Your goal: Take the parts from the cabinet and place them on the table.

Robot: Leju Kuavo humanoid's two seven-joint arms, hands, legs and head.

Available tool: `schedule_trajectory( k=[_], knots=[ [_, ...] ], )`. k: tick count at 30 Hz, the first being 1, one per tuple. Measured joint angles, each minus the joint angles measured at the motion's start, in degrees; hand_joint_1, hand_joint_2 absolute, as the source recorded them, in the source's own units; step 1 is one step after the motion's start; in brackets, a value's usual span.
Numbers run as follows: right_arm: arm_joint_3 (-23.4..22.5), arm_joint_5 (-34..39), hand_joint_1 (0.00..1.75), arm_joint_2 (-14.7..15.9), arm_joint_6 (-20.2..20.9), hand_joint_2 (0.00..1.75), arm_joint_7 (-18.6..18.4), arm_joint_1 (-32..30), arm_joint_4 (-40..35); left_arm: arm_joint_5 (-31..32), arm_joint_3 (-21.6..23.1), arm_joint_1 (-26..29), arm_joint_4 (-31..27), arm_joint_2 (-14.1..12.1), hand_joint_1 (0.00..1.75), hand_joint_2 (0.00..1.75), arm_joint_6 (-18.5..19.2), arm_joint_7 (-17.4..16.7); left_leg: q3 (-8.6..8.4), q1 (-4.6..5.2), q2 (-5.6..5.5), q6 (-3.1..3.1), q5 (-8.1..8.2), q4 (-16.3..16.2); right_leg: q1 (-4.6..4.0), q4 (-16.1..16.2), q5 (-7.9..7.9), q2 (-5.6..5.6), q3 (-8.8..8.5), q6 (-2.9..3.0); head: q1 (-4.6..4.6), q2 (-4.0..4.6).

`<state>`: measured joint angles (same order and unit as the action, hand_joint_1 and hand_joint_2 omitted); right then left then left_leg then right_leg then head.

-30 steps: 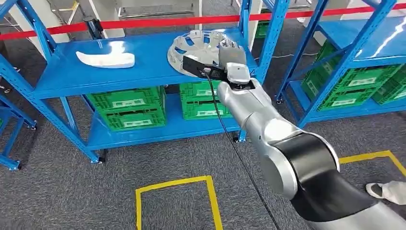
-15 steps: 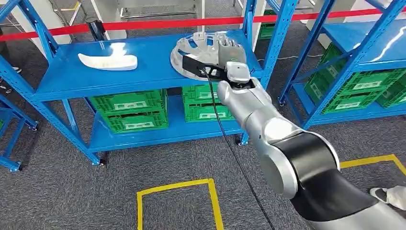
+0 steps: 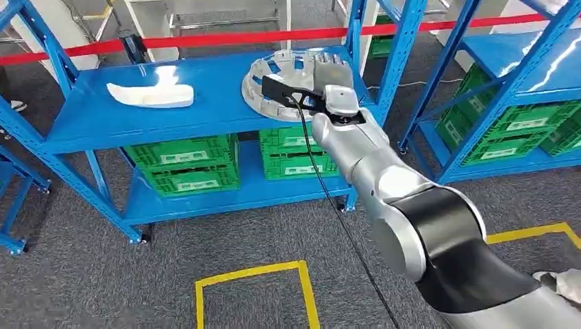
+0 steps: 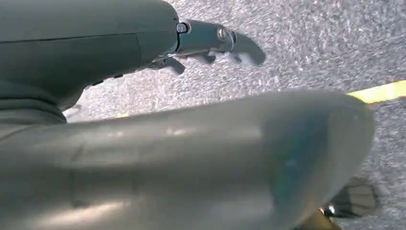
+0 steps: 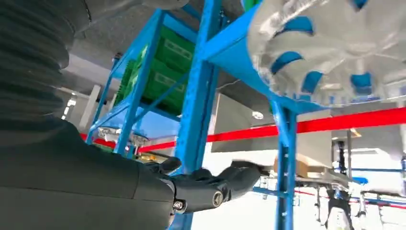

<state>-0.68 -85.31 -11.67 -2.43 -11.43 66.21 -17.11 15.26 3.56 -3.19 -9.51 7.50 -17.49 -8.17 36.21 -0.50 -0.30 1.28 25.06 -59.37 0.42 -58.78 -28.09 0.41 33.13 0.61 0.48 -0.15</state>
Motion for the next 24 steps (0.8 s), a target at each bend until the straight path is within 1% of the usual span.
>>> schedule_trajectory(
  k=[1,2,3,4,5,6,7,8,9,10,11,12,13,14,15,16,17,18,19,20,21,22,23,24],
  knots=[
    [0.00,0.00,0.00,-0.02,0.00,1.75,0.00,0.06,0.00,-0.04,0.00,0.06,0.00,-0.02,0.00,0.00,-0.02,0.00,-0.05,0.10,-0.06,-0.37,0.03,0.04,0.03,0.18,-0.03,-0.05,-0.17,-0.32,-0.03,-0.02],
    [0.00,0.00,0.00,-0.04,-0.04,1.75,-0.02,0.06,-0.04,-0.13,-0.02,0.13,0.00,-0.02,0.00,0.00,-0.07,-0.05,-0.51,-0.16,-0.04,-0.90,-0.03,0.56,0.07,0.07,-0.46,-0.05,-0.30,-0.80,0.00,-0.02],
    [0.00,0.00,0.00,-0.04,-0.09,1.75,-0.02,0.17,-0.04,-0.15,-0.02,0.13,0.00,-0.02,0.00,0.00,-0.11,-0.02,-0.87,-0.27,-0.05,-1.27,0.08,0.75,0.22,-1.46,-1.21,-0.15,0.21,-0.98,-0.16,0.00],
    [0.00,-0.02,0.00,-0.04,-0.09,1.75,-0.02,0.39,-0.04,-0.15,-0.02,0.09,0.00,-0.02,0.00,0.00,-0.11,0.00,-0.97,-0.27,-0.03,-1.63,0.24,0.74,0.18,-5.25,-2.98,-0.14,2.21,-1.15,-0.26,-0.02],
    [0.00,-0.02,0.00,-0.04,-0.09,1.75,-0.04,0.38,-0.04,-0.17,-0.02,0.07,0.00,0.00,0.00,0.00,-0.11,-0.02,-1.03,-0.25,-0.01,-1.82,0.38,0.70,0.19,-9.49,-4.62,-0.15,4.59,-1.28,-0.26,-0.02],
    [0.00,0.00,0.00,-0.11,-0.04,1.75,0.02,0.12,0.00,-0.24,-0.02,0.07,0.00,0.07,0.00,0.00,-0.11,-0.02,-1.12,-0.21,0.01,-1.98,0.57,0.67,0.19,-14.53,-6.30,-0.15,7.58,-1.39,-0.26,-0.02],
    [0.00,-0.02,0.00,-0.11,-0.02,1.75,-0.02,-0.18,0.02,-0.26,-0.02,0.08,0.00,0.07,0.00,0.00,-0.11,-0.02,-1.22,-0.19,0.00,-2.07,0.72,0.60,0.19,-17.60,-6.74,-0.16,9.65,-1.42,-0.29,-0.02],
    [0.00,-0.02,0.00,-0.11,0.00,1.75,-0.04,-0.43,0.02,-0.31,-0.02,0.12,0.00,0.04,0.00,0.00,-0.11,-0.02,-1.40,-0.19,-0.04,-2.07,0.95,0.51,0.20,-17.98,-5.72,-0.16,10.53,-1.34,-0.29,-0.02],
    [0.00,-0.02,0.00,-0.11,0.00,1.75,-0.04,-0.49,0.02,-0.33,-0.02,0.19,0.00,0.04,0.00,0.00,-0.11,-0.02,-1.66,-0.19,-0.15,-2.02,1.20,0.41,0.20,-15.74,-3.51,-0.16,9.97,-1.18,-0.31,-0.02],
    [0.02,-0.04,0.00,-0.11,0.00,1.75,-0.04,-0.38,0.02,-0.33,-0.02,0.20,0.00,0.04,0.00,0.00,-0.05,0.02,-2.05,-0.17,-0.27,-1.87,1.54,0.29,0.18,-10.89,-0.22,-0.16,8.04,-0.91,-0.31,-0.02],
    [0.00,-0.07,0.00,-0.11,0.00,1.75,-0.04,-0.19,0.02,-0.42,-0.02,0.18,0.00,0.00,0.00,0.00,0.35,0.22,-2.49,-0.14,-0.34,-1.66,1.91,0.24,0.10,-5.21,2.90,-0.17,5.61,-0.55,-0.31,-0.02],
    [0.02,-0.07,0.00,-0.11,0.00,1.75,-0.07,-0.10,0.02,-0.48,-0.02,0.21,0.00,-0.02,0.00,0.00,0.88,0.41,-2.66,-0.14,-0.35,-1.41,2.23,0.22,-0.07,-1.28,3.82,-0.23,4.09,-0.04,-0.31,-0.02],
    [0.02,-0.07,0.00,-0.19,0.00,1.75,-0.04,0.13,0.02,-0.50,-0.02,0.08,0.02,-0.04,0.00,0.00,1.16,0.50,-2.45,0.22,-0.33,-0.98,2.42,0.06,-0.43,-0.50,3.03,-0.26,3.23,0.18,-0.15,-0.02],
    [0.02,-0.09,0.00,-0.39,0.02,1.75,-0.04,0.13,0.02,-0.54,-0.02,0.04,0.00,-0.24,0.00,0.00,1.36,0.50,-2.35,-0.02,-0.34,-0.64,2.31,0.20,-0.49,-0.56,3.01,-0.17,3.40,0.20,-0.20,-0.02],
    [0.02,-0.07,0.00,-0.48,0.02,1.75,-0.13,0.06,0.02,-0.65,-0.02,0.09,0.00,-0.26,0.00,0.00,1.42,0.50,-2.52,-0.06,-0.32,-0.28,2.41,0.33,-0.59,-0.38,2.91,-0.08,3.39,0.35,-0.20,0.00],
    [0.02,-0.09,0.00,-0.48,0.02,1.75,-0.13,0.09,0.02,-0.68,-0.02,0.11,0.00,-0.26,0.00,0.00,1.46,0.50,-2.71,-0.09,-0.30,0.00,2.37,0.65,-0.72,-0.36,2.77,-0.06,3.36,0.62,-0.20,-0.02],
    [0.02,-0.09,0.00,-0.46,0.00,1.75,-0.20,0.21,0.00,-0.68,-0.02,0.11,0.00,-0.37,0.00,0.00,1.49,0.52,-3.04,0.12,-0.29,0.42,2.62,0.69,-0.25,0.24,2.94,-0.01,2.86,0.92,-0.24,-0.02],
    [0.02,-0.09,0.00,-0.52,-0.02,1.75,-0.17,0.20,-0.02,-0.68,-0.02,0.22,-0.07,-0.61,0.00,0.00,1.49,0.57,-2.70,-0.02,-0.24,0.67,3.10,-0.10,-0.01,0.69,2.98,-0.09,2.19,1.16,-0.20,-0.02],
    [0.02,-0.15,0.00,-0.59,-0.04,1.75,-0.13,0.41,-0.02,-0.68,-0.02,0.15,-0.07,-0.61,0.00,0.00,1.49,0.63,-1.49,0.00,-0.13,0.93,4.46,-2.65,0.16,0.78,2.78,-0.16,1.89,1.50,0.07,-0.02],
    [0.04,-0.17,0.00,-0.66,-0.04,1.75,-0.15,0.46,-0.02,-0.66,-0.02,0.12,-0.07,-0.66,0.00,0.00,1.46,0.65,0.69,-0.11,-0.05,1.19,6.15,-6.74,0.17,0.77,2.69,-0.16,1.71,1.61,0.06,-0.02],
    [0.04,-0.20,0.00,-0.72,0.00,1.75,-0.17,0.33,0.00,-0.66,-0.02,0.10,-0.07,-0.79,0.00,0.00,1.49,0.65,3.40,-0.23,0.00,1.36,7.75,-11.54,0.15,0.75,2.47,-0.16,1.52,1.76,0.02,-0.02],
    [0.04,-0.22,0.00,-0.72,0.02,1.75,-0.17,0.08,0.02,-0.65,-0.02,0.14,-0.07,-0.81,0.00,0.00,1.46,0.65,6.01,-0.23,0.00,1.47,8.59,-15.59,0.14,0.73,2.23,-0.16,1.33,1.76,0.06,0.00],
    [0.04,-0.24,0.00,-0.74,0.02,1.75,-0.24,-0.15,0.02,-0.66,-0.02,0.25,-0.07,-0.83,0.00,0.00,1.49,0.65,7.28,-0.23,0.00,1.50,7.94,-16.73,0.14,0.68,1.99,-0.12,1.10,1.74,0.04,-0.02],
    [0.04,-0.22,0.00,-0.74,0.02,1.75,-0.33,-0.28,0.02,-0.66,-0.02,0.35,-0.04,-0.87,0.00,0.00,1.49,0.65,7.03,-0.25,0.01,1.47,5.99,-15.16,0.16,0.60,1.71,-0.08,0.78,1.67,0.04,-0.02]
  ],
)
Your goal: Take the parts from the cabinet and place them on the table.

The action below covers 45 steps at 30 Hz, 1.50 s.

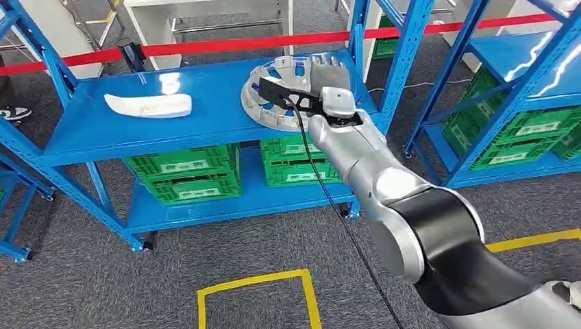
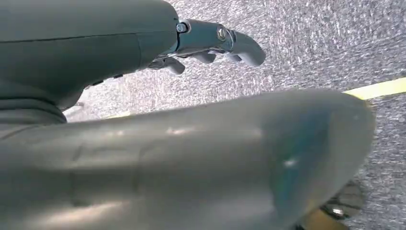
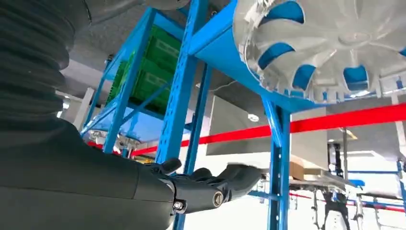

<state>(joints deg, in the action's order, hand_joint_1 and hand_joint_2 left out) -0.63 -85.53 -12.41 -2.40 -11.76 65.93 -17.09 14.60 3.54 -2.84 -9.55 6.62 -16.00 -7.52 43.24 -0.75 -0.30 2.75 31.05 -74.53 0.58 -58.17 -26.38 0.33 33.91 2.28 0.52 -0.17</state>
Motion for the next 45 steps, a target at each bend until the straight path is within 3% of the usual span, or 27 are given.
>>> schedule_trajectory(
  k=[2,3,4,5,9,10,13,14,15,16,18,19,22,25,28,29,30,31,33,34,35,36,39,41,43,44,45],
  knots=[
    [0.00,-0.02,0.00,0.00,0.00,1.75,-0.02,0.09,0.00,0.00,0.00,-0.02,0.00,-0.18,0.00,0.00,0.00,0.02,-3.81,-0.05,0.06,-0.15,-6.25,9.55,0.11,-0.27,-0.79,0.05,-0.88,-0.34,0.00,0.00],
    [0.00,-0.02,0.00,-0.04,0.00,1.75,0.00,0.13,0.00,0.00,0.00,-0.01,0.00,-0.20,0.00,0.00,0.00,0.02,-5.72,-0.07,0.15,-0.20,-8.26,14.17,0.14,-0.42,-1.25,0.04,-1.19,-0.59,0.00,0.00],
    [0.00,-0.04,0.00,-0.04,0.00,1.75,0.00,0.28,0.00,0.00,0.00,-0.09,0.04,-0.18,0.00,0.00,0.11,0.02,-7.08,0.36,0.09,-0.34,-6.77,15.10,-0.28,-0.65,-1.59,0.07,-1.08,-1.04,0.15,0.00],
    [0.00,-0.04,0.00,-0.07,0.00,1.75,-0.02,0.31,0.00,0.00,0.00,-0.26,0.02,-0.18,0.00,0.00,0.17,0.02,-6.95,0.23,0.01,-1.14,-6.74,15.31,-0.26,-0.69,-1.65,0.19,-0.95,-1.26,0.09,0.00],
    [0.00,-0.04,0.00,-0.09,-0.02,1.75,0.00,0.36,-0.02,0.00,-0.02,-0.07,0.00,-0.20,0.00,0.00,0.28,0.02,-7.26,0.09,-0.03,-2.69,-6.39,15.69,-0.02,-1.06,-2.40,-0.04,-0.99,-2.50,-0.04,0.02],
    [0.00,-0.04,0.00,-0.09,-0.04,1.75,-0.02,0.47,-0.02,0.00,-0.02,-0.11,0.00,-0.22,0.00,0.00,0.28,0.04,-7.41,0.09,-0.07,-3.08,-6.20,15.70,-0.05,-3.64,-3.67,-0.09,0.18,-2.70,-0.11,0.02],
    [0.00,-0.04,0.00,-0.11,0.00,1.75,0.02,0.10,0.00,0.00,-0.02,-0.14,0.00,-0.18,0.00,0.00,0.28,0.07,-7.66,0.23,-0.01,-3.68,-5.73,15.64,-0.06,-16.90,-8.66,-0.08,7.77,-3.07,-0.22,0.00],
    [0.00,-0.04,0.00,-0.11,0.00,1.75,-0.02,-0.16,0.00,0.00,-0.02,-0.13,0.00,-0.18,0.00,0.00,0.28,0.07,-7.78,0.27,-0.04,-3.71,-5.56,15.58,-0.06,-19.13,-8.53,-0.08,9.51,-3.00,-0.22,0.00],
    [0.00,-0.04,0.00,-0.09,0.00,1.75,-0.04,-0.31,0.02,0.00,-0.02,-0.09,0.00,-0.20,0.00,0.00,0.28,0.07,-8.03,0.32,-0.11,-3.71,-5.33,15.52,-0.09,-18.07,-6.79,-0.08,9.64,-2.80,-0.24,0.00],
    [0.00,-0.04,0.00,-0.09,0.00,1.75,-0.04,-0.27,0.00,0.00,-0.02,-0.05,0.00,-0.20,0.00,0.00,0.28,0.04,-8.33,0.39,-0.20,-3.67,-5.10,15.48,-0.13,-14.71,-4.18,-0.08,8.46,-2.48,-0.22,0.00],
    [0.00,-0.04,0.00,-0.09,0.00,1.75,-0.02,0.09,0.00,0.00,-0.02,-0.09,0.00,-0.18,0.00,0.00,0.28,0.00,-9.18,0.60,-0.31,-3.46,-4.54,15.44,-0.56,-4.01,1.83,-0.09,3.89,-1.40,-0.24,0.00],
    [0.00,-0.04,0.00,-0.09,-0.02,1.75,0.02,0.26,0.00,0.00,-0.02,-0.12,0.02,0.00,0.00,0.00,0.28,0.00,-9.25,0.75,-0.25,-3.22,-4.31,15.44,-0.92,-1.66,1.34,-0.15,2.59,-0.73,-0.03,0.00],
    [0.00,-0.04,0.00,-0.26,0.04,1.75,0.06,0.38,0.00,-0.04,-0.02,-0.21,0.00,0.00,0.00,0.00,0.28,-0.09,-9.25,0.49,-0.22,-2.11,-4.14,15.67,-1.28,-0.80,1.05,-0.05,2.29,-0.58,-0.05,0.00],
    [0.02,-0.07,0.00,-0.28,0.02,1.75,0.00,0.51,-0.02,-0.09,-0.02,-0.11,-0.07,-0.11,0.00,0.00,0.26,-0.11,-8.80,0.61,-0.08,-1.06,-3.14,14.30,-0.38,0.61,1.30,-0.10,0.87,0.11,0.00,0.00],
    [0.02,-0.09,0.00,-0.50,0.07,1.75,0.09,0.46,0.00,-0.11,-0.02,-0.15,-0.04,-0.15,0.00,0.00,0.26,-0.11,-1.85,0.19,-0.03,-0.13,2.02,1.43,-0.30,0.59,0.72,-0.15,0.32,0.62,0.07,0.02],
    [0.02,-0.09,0.00,-0.50,0.07,1.75,0.09,0.25,0.00,-0.13,-0.02,-0.11,-0.04,-0.18,0.00,0.00,0.26,-0.11,0.11,0.09,-0.02,0.04,2.32,-1.51,-0.29,0.55,0.50,-0.14,0.12,0.59,0.07,0.02],
    [0.02,-0.09,0.00,-0.50,0.07,1.75,0.07,0.05,0.00,-0.15,-0.02,-0.04,-0.04,-0.18,0.00,0.00,0.26,-0.13,0.60,0.00,-0.01,0.16,1.26,-1.50,-0.23,0.50,0.23,-0.11,-0.19,0.48,0.07,0.00],
    [0.02,-0.09,0.00,-0.50,0.07,1.75,0.04,-0.03,0.00,-0.15,-0.02,0.03,-0.04,-0.20,0.00,0.00,0.26,-0.15,-0.24,-0.08,0.00,0.25,-0.97,0.94,-0.14,0.43,-0.09,-0.07,-0.56,0.35,0.07,0.00],
    [0.02,-0.11,0.00,-0.55,0.07,1.75,0.04,0.12,0.00,-0.17,-0.02,0.00,-0.04,-0.29,0.00,0.00,0.26,-0.15,-4.83,-0.33,0.12,0.39,-7.31,11.48,0.15,-0.01,-1.06,-0.04,-1.48,-0.22,0.09,0.00],
    [0.02,-0.13,0.00,-0.57,0.07,1.75,0.06,0.16,0.00,-0.20,-0.02,0.01,-0.02,-0.26,0.00,0.00,0.26,-0.15,-6.31,-0.37,0.20,0.49,-7.55,14.62,0.07,-0.23,-1.56,-0.07,-1.61,-0.66,0.09,0.00],
    [0.02,-0.13,0.00,-0.57,0.09,1.75,0.06,0.36,0.00,-0.20,-0.02,-0.05,0.00,-0.18,0.00,0.00,0.26,-0.13,-7.28,0.03,0.06,-0.03,-6.67,15.87,-0.20,-0.68,-1.85,0.12,-1.32,-1.06,0.33,0.02],
    [0.02,-0.15,0.00,-0.57,0.11,1.75,0.06,0.34,0.00,-0.24,-0.02,-0.18,0.00,-0.15,0.00,0.00,0.24,-0.11,-6.99,-0.11,0.09,-0.78,-6.63,15.39,-0.31,-0.51,-1.75,0.08,-1.21,-1.26,0.16,0.00],
    [0.02,-0.17,0.00,-0.70,0.09,1.75,0.09,0.33,-0.04,-0.35,-0.02,-0.04,-0.04,-0.15,0.00,0.00,0.20,-0.18,-7.38,-0.17,0.01,-2.11,-6.27,15.66,-0.14,-0.33,-2.43,0.03,-1.57,-2.17,0.02,0.00],
    [0.02,-0.20,0.00,-0.68,0.04,1.75,0.09,0.61,-0.04,-0.33,-0.04,-0.10,-0.04,-0.24,0.00,0.00,0.04,-0.11,-7.75,-0.23,0.02,-2.77,-5.92,15.76,-0.03,-5.01,-4.64,-0.10,0.60,-2.64,-0.20,0.00],
    [0.02,-0.17,0.00,-0.70,0.07,1.75,0.11,0.46,0.00,-0.31,-0.04,-0.11,-0.04,-0.18,0.00,0.00,0.04,-0.09,-7.97,-0.16,0.04,-3.16,-5.60,15.73,-0.03,-14.54,-8.14,-0.09,6.04,-2.90,-0.22,0.00],
    [0.02,-0.17,0.00,-0.68,0.07,1.75,0.09,0.17,0.00,-0.28,-0.04,-0.11,-0.04,-0.18,0.00,0.00,0.02,-0.07,-8.10,-0.13,0.04,-3.24,-5.43,15.70,-0.04,-18.20,-8.79,-0.09,8.45,-2.90,-0.24,0.00],
    [0.02,-0.17,0.00,-0.61,0.07,1.75,0.00,-0.08,0.00,-0.22,-0.04,-0.07,-0.04,-0.18,0.00,0.00,0.04,-0.07,-8.32,-0.12,-0.01,-3.23,-5.22,15.66,-0.04,-18.96,-7.92,-0.09,9.60,-2.77,-0.24,0.00]
  ],
)
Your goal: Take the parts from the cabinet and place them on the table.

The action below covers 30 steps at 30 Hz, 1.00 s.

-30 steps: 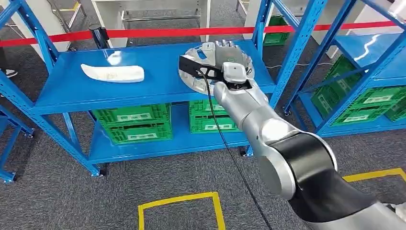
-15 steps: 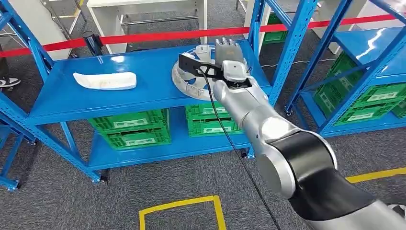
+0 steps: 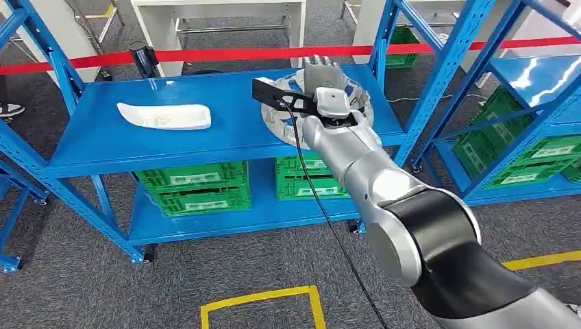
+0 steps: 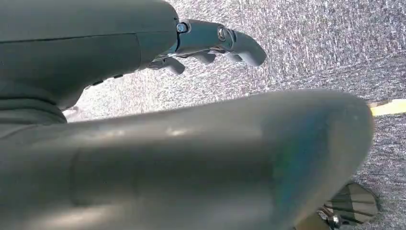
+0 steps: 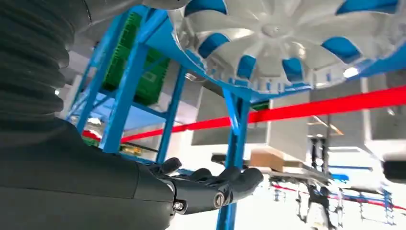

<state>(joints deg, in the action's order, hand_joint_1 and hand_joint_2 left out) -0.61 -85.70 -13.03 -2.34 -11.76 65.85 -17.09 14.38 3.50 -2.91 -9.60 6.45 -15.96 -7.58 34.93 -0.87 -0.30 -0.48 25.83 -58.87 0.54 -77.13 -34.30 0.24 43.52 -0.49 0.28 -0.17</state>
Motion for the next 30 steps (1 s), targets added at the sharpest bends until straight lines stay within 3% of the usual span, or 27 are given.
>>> schedule_trajectory(
  k=[1,2,3,4,5,8,9,10,11,13,14,15,16,17,19,20,21,22,24,30],
  knots=[
    [0.00,0.00,0.00,0.02,0.00,1.75,0.02,-0.10,0.00,0.04,0.00,0.08,0.00,0.00,0.00,0.00,0.00,0.00,-0.34,0.02,-0.09,0.02,0.25,-0.02,0.00,2.19,2.29,0.00,-0.44,0.22,-0.02,0.02],
    [0.00,0.00,0.00,0.04,0.00,1.75,0.02,-0.04,0.00,0.04,0.00,0.09,0.00,0.00,0.00,0.00,0.00,0.00,-0.74,0.07,-0.16,0.13,0.51,-0.06,-0.06,6.33,5.25,0.00,-2.04,0.50,-0.02,0.00],
    [0.00,0.00,0.00,0.07,0.00,1.75,0.02,0.13,0.00,0.07,0.00,0.08,0.00,0.00,0.00,0.00,-0.02,0.04,-1.20,0.14,-0.22,0.26,0.84,-0.07,-0.16,11.70,8.39,0.00,-4.25,0.96,-0.04,0.02],
    [0.00,0.00,0.00,0.17,0.00,1.75,0.02,0.29,0.00,0.07,0.00,0.08,0.00,0.07,0.00,0.00,0.00,0.09,-1.53,0.15,-0.21,0.51,1.16,-0.06,-0.39,16.87,10.58,-0.05,-6.25,1.56,-0.04,0.00],
    [0.00,0.00,0.00,0.20,0.00,1.75,0.06,0.46,0.00,0.07,0.00,-0.03,0.00,0.11,0.00,0.00,0.00,0.11,-1.49,0.52,-0.22,0.96,1.43,-0.13,-0.79,17.96,9.37,-0.12,-7.21,1.80,0.07,0.02],
    [0.00,0.04,0.00,0.20,0.02,1.75,0.02,0.39,0.00,0.07,0.00,-0.06,0.00,0.20,0.00,0.00,-0.02,0.13,-1.73,0.20,-0.13,1.87,1.46,0.31,-1.02,18.30,9.12,0.14,-7.31,2.01,-0.02,0.00],
    [0.00,0.09,0.00,0.33,0.00,1.75,-0.02,0.47,-0.02,0.07,0.00,-0.08,-0.04,0.11,0.00,0.00,0.00,0.13,-2.08,0.61,-0.10,2.27,1.67,0.45,-0.47,18.83,9.24,0.23,-7.71,2.25,0.00,0.00],
    [0.00,0.07,0.00,0.29,-0.02,1.75,-0.02,0.48,-0.07,0.09,0.00,0.06,-0.07,0.00,0.00,0.00,-0.02,0.15,-1.74,0.39,-0.11,2.49,2.17,-0.29,-0.17,19.32,9.31,0.18,-8.44,2.46,-0.13,0.00],
    [0.00,0.07,0.00,0.24,-0.05,1.75,0.02,0.69,-0.04,0.09,0.00,-0.01,-0.04,0.02,0.00,0.00,-0.02,0.17,-0.66,0.41,-0.05,2.72,3.45,-2.64,-0.03,19.42,9.15,0.12,-8.75,2.85,0.22,0.00],
    [0.00,0.09,0.00,0.24,-0.07,1.75,-0.02,0.65,-0.02,0.17,0.00,-0.08,-0.07,-0.02,0.00,0.00,-0.02,0.35,4.29,0.16,0.00,3.21,7.16,-11.82,-0.05,19.41,8.86,0.12,-9.05,3.26,0.17,0.02],
    [0.00,0.18,0.00,0.24,-0.07,1.75,-0.02,0.45,0.00,0.20,0.00,-0.05,-0.07,-0.02,0.00,0.00,-0.02,0.53,6.66,0.16,0.00,3.37,8.23,-15.71,-0.07,19.40,8.69,0.12,-9.16,3.31,0.20,0.00],
    [0.00,0.35,0.00,0.24,-0.07,1.75,-0.02,0.21,0.00,0.18,0.00,0.03,-0.04,-0.02,0.00,0.00,-0.02,0.57,8.08,0.15,0.00,3.48,8.03,-17.47,-0.07,19.36,8.55,0.15,-9.29,3.29,0.20,0.02],
    [0.00,0.50,0.00,0.26,-0.11,1.75,-0.04,-0.02,0.00,0.17,0.02,0.14,-0.04,-0.02,0.00,0.00,-0.02,0.61,7.97,0.13,0.01,3.48,6.07,-16.09,-0.06,19.28,8.28,0.23,-9.54,3.21,0.20,0.00],
    [0.00,0.52,0.00,0.31,-0.18,1.75,-0.04,-0.08,0.00,0.17,0.00,0.14,-0.04,-0.02,0.00,0.00,-0.02,0.66,6.80,0.09,0.03,3.47,3.55,-12.82,-0.03,19.17,8.02,0.30,-9.77,3.09,0.20,0.00],
    [0.00,0.63,0.00,0.33,-0.24,1.75,0.39,-0.05,0.00,0.17,0.00,0.11,-0.04,-0.09,0.00,0.00,0.18,0.76,2.24,0.03,0.11,3.24,-2.34,-2.31,0.02,18.78,7.19,0.31,-10.40,2.61,0.20,0.00],
    [0.00,0.72,0.00,0.35,-0.26,1.75,0.57,0.03,0.00,0.17,0.00,0.06,-0.02,-0.09,0.00,0.00,0.33,0.74,1.09,0.17,0.06,3.11,-1.44,-0.88,-0.35,18.51,6.87,0.34,-10.28,2.22,0.24,0.00],
    [0.00,0.98,0.00,0.42,-0.26,1.75,0.78,0.02,0.00,0.17,0.00,-0.06,-0.02,-0.07,0.00,0.00,0.33,0.74,0.92,0.27,0.01,2.54,-1.12,0.15,-0.43,18.21,6.80,0.42,-9.89,2.02,0.27,0.02],
    [0.00,1.25,0.00,0.52,-0.35,1.75,1.09,-0.22,0.00,0.17,0.02,-0.09,-0.02,0.04,0.00,0.00,0.35,0.70,1.05,0.13,-0.01,2.37,-1.24,0.10,-0.47,18.42,6.90,0.43,-9.88,1.83,0.11,0.02],
    [0.00,1.49,0.00,0.75,-0.48,1.75,1.29,-0.78,0.00,0.17,0.00,0.09,0.00,0.13,0.00,0.00,0.35,0.55,1.01,0.12,-0.13,2.41,-1.33,0.18,-0.64,18.40,6.92,0.35,-9.96,3.02,0.09,0.02],
    [0.00,2.78,0.00,1.66,-1.29,1.75,1.31,-2.45,0.28,0.22,0.00,-0.03,0.00,0.17,0.00,0.00,0.35,0.59,0.88,0.25,-0.43,1.64,-1.03,0.15,-0.63,19.28,6.99,0.05,-10.62,2.75,0.09,0.02]
  ],
)
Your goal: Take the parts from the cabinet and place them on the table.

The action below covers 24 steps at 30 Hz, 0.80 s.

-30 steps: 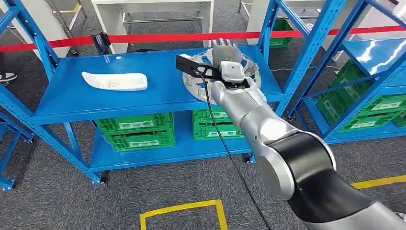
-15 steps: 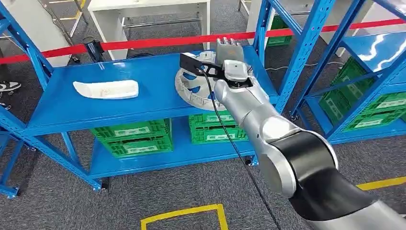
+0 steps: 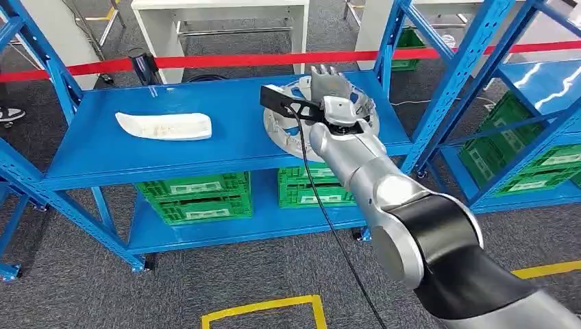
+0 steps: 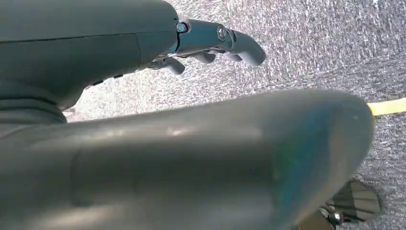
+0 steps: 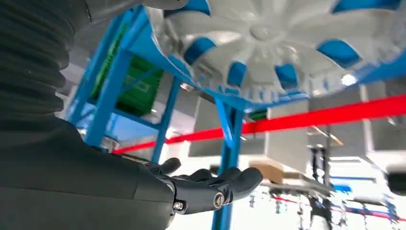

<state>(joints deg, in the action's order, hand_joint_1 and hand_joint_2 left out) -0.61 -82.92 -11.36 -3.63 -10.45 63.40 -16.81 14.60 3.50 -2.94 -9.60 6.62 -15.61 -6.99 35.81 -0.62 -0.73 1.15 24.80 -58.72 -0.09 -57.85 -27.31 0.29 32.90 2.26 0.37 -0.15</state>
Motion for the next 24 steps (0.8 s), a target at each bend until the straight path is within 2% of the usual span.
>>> schedule_trajectory(
  k=[2,4,5,10,24],
  knots=[
    [0.00,0.57,0.00,0.42,-0.24,1.75,0.00,-1.14,0.04,0.15,0.00,0.02,0.00,-0.02,0.00,0.00,0.00,0.00,0.00,0.06,0.04,-0.11,0.01,-0.03,0.04,0.11,0.07,0.01,-0.02,-0.35,0.00,-0.02],
    [0.00,0.78,0.00,0.78,-0.48,1.75,0.00,-2.06,0.13,0.39,0.00,-0.01,0.00,-0.02,0.00,0.00,0.00,0.00,0.01,0.13,0.05,-0.14,0.01,-0.07,0.18,0.16,0.05,0.03,-0.04,-1.41,0.00,0.00],
    [0.00,1.00,0.00,1.05,-0.81,1.75,0.00,-2.43,0.22,0.48,0.00,0.00,0.00,-0.02,0.00,0.00,-0.19,-0.04,0.00,0.15,0.07,-0.18,0.03,-0.07,0.20,0.16,0.05,0.03,-0.03,-1.50,0.00,0.00],
    [-0.07,1.86,0.00,2.14,-1.27,1.75,0.00,-4.70,0.26,0.90,0.00,0.01,0.00,0.48,0.00,0.00,-1.60,-0.72,-0.06,0.13,0.13,-0.22,-0.01,-0.05,0.14,0.13,0.07,0.03,0.00,-1.55,0.00,-0.02],
    [-0.50,3.17,0.00,3.37,-2.01,1.75,1.03,-7.54,0.31,1.25,0.00,0.00,0.02,0.79,0.00,0.00,-1.64,-0.90,-0.19,0.03,0.23,-0.15,-0.04,0.13,0.03,-0.03,0.00,0.10,0.08,-1.49,0.00,0.00]
  ],
)
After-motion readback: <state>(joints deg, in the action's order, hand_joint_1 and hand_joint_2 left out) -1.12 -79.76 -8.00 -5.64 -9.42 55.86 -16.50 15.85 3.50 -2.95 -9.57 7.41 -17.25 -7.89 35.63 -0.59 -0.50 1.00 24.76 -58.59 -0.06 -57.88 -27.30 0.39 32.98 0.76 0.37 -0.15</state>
